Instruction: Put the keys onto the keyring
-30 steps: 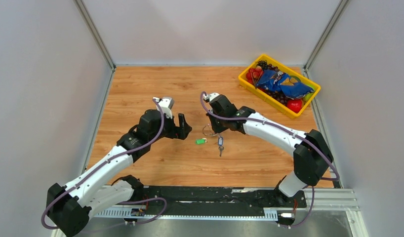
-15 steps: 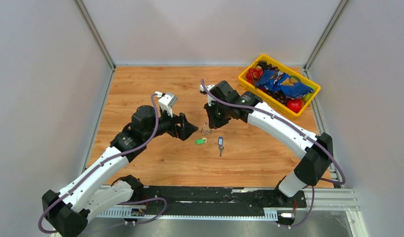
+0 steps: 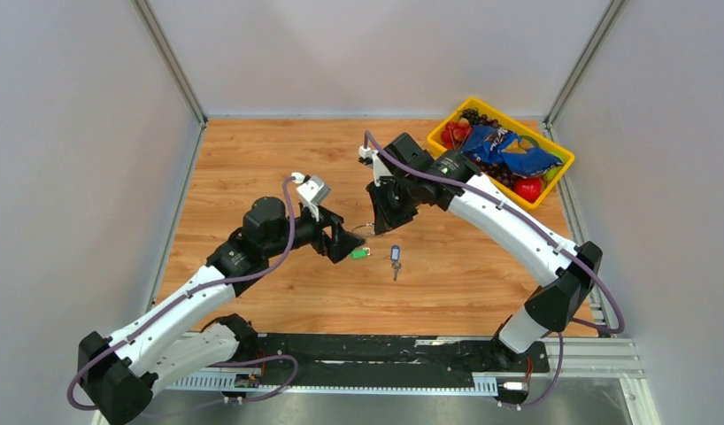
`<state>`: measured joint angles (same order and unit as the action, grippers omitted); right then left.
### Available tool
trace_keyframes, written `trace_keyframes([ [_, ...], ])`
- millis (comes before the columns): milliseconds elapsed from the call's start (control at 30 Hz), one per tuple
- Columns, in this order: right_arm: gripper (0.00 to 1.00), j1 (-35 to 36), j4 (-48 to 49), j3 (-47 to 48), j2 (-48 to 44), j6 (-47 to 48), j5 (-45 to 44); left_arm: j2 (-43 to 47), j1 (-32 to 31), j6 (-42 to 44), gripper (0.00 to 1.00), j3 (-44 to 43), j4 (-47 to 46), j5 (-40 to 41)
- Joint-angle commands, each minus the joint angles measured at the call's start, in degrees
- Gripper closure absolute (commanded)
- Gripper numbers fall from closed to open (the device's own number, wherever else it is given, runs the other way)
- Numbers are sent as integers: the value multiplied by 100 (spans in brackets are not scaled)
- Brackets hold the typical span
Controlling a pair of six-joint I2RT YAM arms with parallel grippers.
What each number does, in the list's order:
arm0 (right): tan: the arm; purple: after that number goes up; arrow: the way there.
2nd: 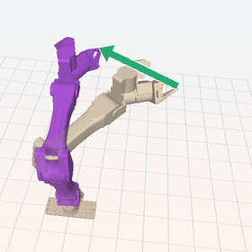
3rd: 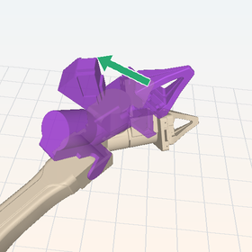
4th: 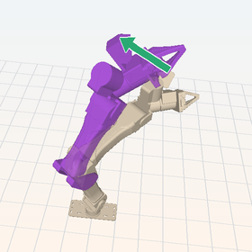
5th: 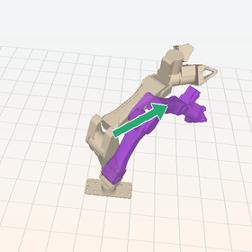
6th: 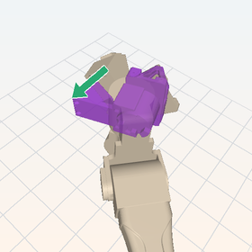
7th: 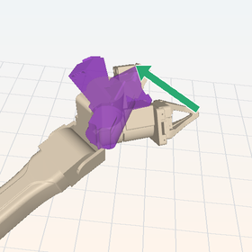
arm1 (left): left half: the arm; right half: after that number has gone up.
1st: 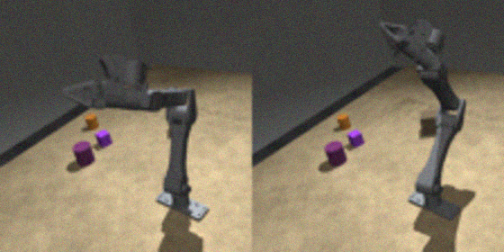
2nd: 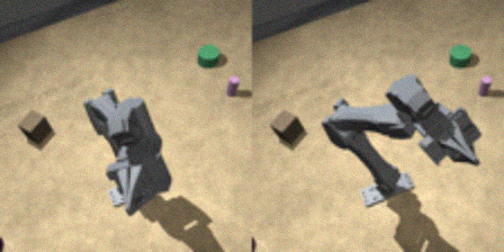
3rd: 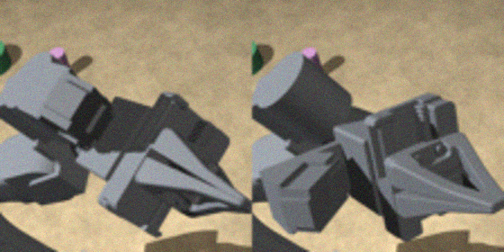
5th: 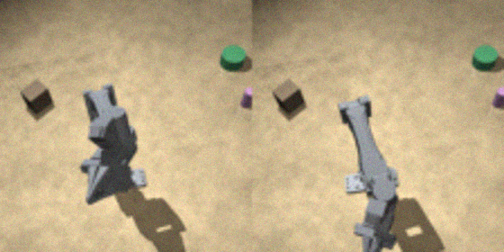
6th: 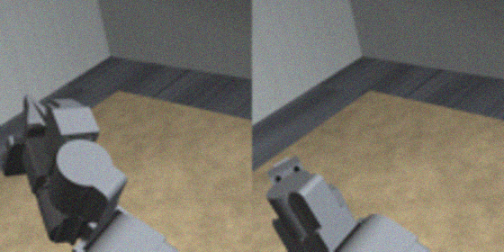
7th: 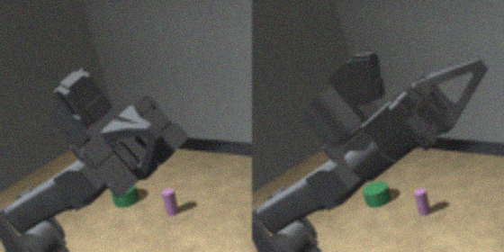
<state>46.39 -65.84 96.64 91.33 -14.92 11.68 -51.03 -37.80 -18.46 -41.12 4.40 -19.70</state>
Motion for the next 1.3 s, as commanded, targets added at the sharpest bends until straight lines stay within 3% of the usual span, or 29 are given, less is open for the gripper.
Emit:
trace_keyframes([
  [0, 100, 118, -529, 772, 148, -222, 280, 18, -382, 454, 0, 117, -714, -36],
  [800, 100, 351, -1062, 1555, 420, -349, 1143, 173, -662, 1201, 1, 1673, -3781, 230],
  [1067, 100, 441, -1162, 1745, 513, -410, 1196, 207, -788, 1240, 7, 1941, -4466, 290],
  [1267, 100, 487, -1193, 1812, 522, -463, 1202, 111, -848, 1244, 16, 1993, -4777, 186],
])
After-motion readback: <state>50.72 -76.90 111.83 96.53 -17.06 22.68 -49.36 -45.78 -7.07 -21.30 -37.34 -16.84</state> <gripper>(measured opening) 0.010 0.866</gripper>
